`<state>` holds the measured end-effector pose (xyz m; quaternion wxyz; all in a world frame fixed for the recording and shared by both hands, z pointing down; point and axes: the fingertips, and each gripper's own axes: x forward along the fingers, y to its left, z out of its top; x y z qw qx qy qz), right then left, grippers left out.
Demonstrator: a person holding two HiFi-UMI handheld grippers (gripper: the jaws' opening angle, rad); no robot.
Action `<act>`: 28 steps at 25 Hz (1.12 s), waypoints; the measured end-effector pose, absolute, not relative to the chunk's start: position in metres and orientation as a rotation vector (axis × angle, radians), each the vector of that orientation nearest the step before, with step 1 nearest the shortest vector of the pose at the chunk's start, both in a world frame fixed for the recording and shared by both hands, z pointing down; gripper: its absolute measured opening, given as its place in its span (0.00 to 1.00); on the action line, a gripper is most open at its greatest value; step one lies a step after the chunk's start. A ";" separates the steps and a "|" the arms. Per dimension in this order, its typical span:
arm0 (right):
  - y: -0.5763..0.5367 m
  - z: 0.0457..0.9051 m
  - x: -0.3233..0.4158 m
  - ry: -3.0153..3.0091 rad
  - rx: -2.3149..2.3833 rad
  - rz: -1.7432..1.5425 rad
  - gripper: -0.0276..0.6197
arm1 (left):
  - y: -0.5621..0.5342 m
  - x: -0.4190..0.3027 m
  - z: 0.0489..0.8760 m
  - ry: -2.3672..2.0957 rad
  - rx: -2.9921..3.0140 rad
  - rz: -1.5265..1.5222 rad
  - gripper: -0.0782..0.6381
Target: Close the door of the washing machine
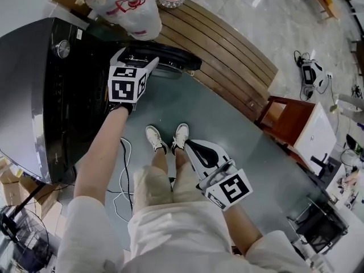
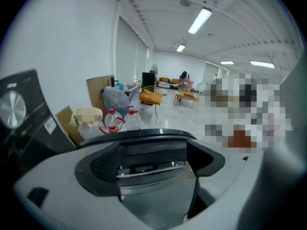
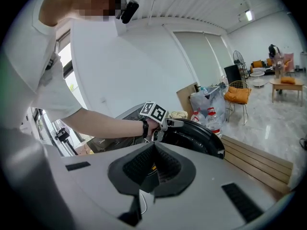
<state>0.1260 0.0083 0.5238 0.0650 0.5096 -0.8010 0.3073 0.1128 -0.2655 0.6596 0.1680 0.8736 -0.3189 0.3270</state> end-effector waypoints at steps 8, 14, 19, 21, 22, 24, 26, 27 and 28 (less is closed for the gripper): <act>0.007 0.521 0.119 -2.441 1.508 0.935 0.04 | -0.252 0.102 0.660 -1.072 2.065 0.551 0.70; 0.010 0.517 0.113 -2.454 1.465 0.896 0.04 | -0.239 0.083 0.665 -1.163 1.882 0.438 0.70; 0.014 0.516 0.109 -2.461 1.443 0.888 0.04 | -0.224 0.075 0.668 -1.186 1.871 0.465 0.70; 0.015 0.514 0.107 -2.465 1.432 0.884 0.04 | -0.218 0.069 0.672 -1.195 1.864 0.482 0.70; 0.015 0.513 0.106 -2.467 1.427 0.882 0.04 | -0.216 0.065 0.673 -1.199 1.864 0.491 0.70; 0.016 0.513 0.105 -2.471 1.418 0.878 0.04 | -0.210 0.061 0.674 -1.202 1.869 0.517 0.70; 0.017 0.513 0.103 -2.474 1.406 0.877 0.04 | -0.203 0.056 0.677 -1.196 1.873 0.548 0.70; 0.017 0.513 0.101 -2.477 1.398 0.876 0.04 | -0.199 0.054 0.678 -1.194 1.871 0.558 0.70; 0.017 0.513 0.099 -2.480 1.388 0.875 0.04 | -0.195 0.050 0.680 -1.193 1.867 0.564 0.70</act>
